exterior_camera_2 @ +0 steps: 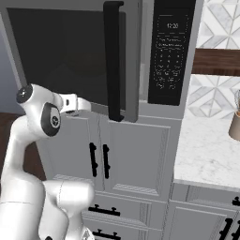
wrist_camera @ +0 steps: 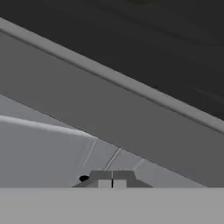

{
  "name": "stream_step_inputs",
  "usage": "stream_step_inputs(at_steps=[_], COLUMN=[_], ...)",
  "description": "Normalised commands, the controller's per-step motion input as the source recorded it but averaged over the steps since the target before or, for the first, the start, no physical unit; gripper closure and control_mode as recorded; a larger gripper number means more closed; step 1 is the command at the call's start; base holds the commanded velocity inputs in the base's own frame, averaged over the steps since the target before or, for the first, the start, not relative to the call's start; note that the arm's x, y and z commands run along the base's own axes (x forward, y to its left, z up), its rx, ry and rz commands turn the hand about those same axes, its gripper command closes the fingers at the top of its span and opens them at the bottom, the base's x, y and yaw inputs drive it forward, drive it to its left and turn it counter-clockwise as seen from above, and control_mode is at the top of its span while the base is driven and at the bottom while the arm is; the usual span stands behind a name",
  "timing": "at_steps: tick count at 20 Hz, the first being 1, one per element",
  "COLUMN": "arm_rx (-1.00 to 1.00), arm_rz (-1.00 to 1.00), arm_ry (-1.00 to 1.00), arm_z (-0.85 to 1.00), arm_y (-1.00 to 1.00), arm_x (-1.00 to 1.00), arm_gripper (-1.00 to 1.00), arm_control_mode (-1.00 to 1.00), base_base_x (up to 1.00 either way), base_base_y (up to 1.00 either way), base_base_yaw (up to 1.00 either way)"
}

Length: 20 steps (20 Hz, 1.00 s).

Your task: Open the microwave, place the bowl with waffle inside the microwave, then close the microwave door and turn it on.

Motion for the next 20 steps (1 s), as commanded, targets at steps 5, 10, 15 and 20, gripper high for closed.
stream_step_inputs(at_steps=[5,10,15,20], arm_rx=[-0.22,-0.31,-0.08,0.0], arm_rz=[-0.11,0.15,0.28,0.27], arm_ry=[0.31,-0.11,-0.17,-0.16], arm_z=[0.94,0.75,0.02,0.0], arm_y=[-0.11,-0.23,-0.55,-0.75], arm_x=[-0.08,0.02,0.93,0.88], arm_gripper=[1.0,1.0,1.0,1.0], arm_control_mode=[-1.0,-1.0,-1.0,-1.0], base_base_x=[0.0,0.0,0.0,0.0], base_base_y=[0.0,0.0,0.0,0.0], base_base_yaw=[0.0,0.0,0.0,0.0])
